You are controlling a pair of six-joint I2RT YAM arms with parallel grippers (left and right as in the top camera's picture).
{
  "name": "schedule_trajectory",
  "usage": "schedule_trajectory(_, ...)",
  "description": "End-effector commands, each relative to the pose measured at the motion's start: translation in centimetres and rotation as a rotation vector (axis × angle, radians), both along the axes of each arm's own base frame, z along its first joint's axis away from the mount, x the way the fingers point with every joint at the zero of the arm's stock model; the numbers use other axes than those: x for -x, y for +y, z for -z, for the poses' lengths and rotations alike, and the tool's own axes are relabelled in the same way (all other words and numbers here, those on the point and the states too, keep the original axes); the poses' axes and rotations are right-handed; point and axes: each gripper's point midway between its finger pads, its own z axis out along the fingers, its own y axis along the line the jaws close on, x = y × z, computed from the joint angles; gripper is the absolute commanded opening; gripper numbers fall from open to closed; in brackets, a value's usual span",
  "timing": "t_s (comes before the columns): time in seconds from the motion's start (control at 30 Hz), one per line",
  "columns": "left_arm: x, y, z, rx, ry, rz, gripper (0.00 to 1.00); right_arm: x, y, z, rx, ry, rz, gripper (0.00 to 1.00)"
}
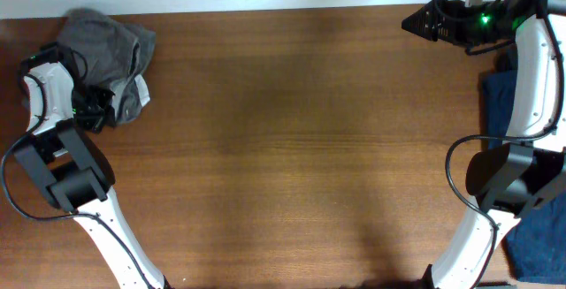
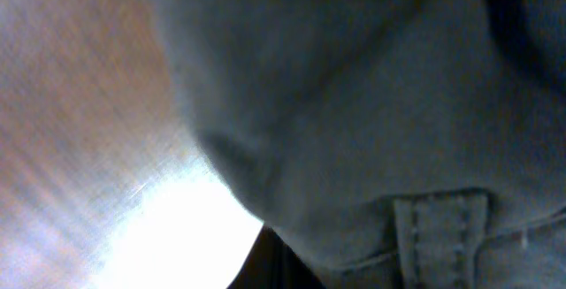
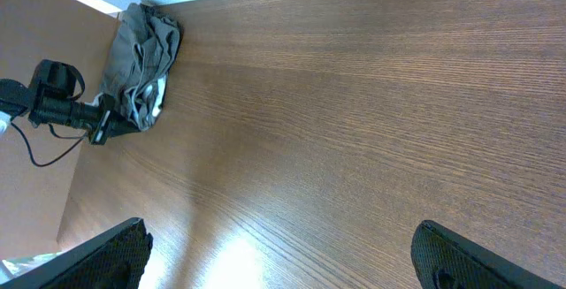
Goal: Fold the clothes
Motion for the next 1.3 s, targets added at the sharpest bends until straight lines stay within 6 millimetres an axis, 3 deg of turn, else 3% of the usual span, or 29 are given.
schedule_trajectory(0.0,-1.3,0.1,-0.1,-0.007,-0.052,-0.071,0.01,0.0,0.4,0.0,0.006,-0.006,-0.014,0.99)
schedule_trajectory(0.2,-3.5,-0.5,-0.1,-0.03,-0.122,-0.08,0.01,0.0,0.7,0.0,0.002,-0.001,-0.015,0.99)
schedule_trajectory(0.33,-6.5,-2.5,-0.6,-0.009,-0.219,-0.041,0.01,0.0,0.7,0.0,0.002,-0.001,-0.015,0.99)
schedule_trajectory(0.53,-9.2,-3.8,-1.1,-0.038,-0.311,0.001,0.01,0.0,0.7,0.0,-0.008,0.015,0.0,0.99)
schedule_trajectory(0.73,-9.2,-3.5,-1.2,-0.044,-0.314,0.011,0.01,0.0,0.9,0.0,-0.009,0.017,-0.003,0.99)
schedule_trajectory(1.13,-6.6,0.2,-0.8,-0.053,-0.26,0.005,0.01,0.2,1.0,0.1,-0.012,0.029,-0.004,0.99)
schedule_trajectory(1.27,-6.4,0.4,-0.8,-0.046,-0.26,0.026,0.01,0.2,1.0,0.1,-0.011,0.027,-0.004,0.99)
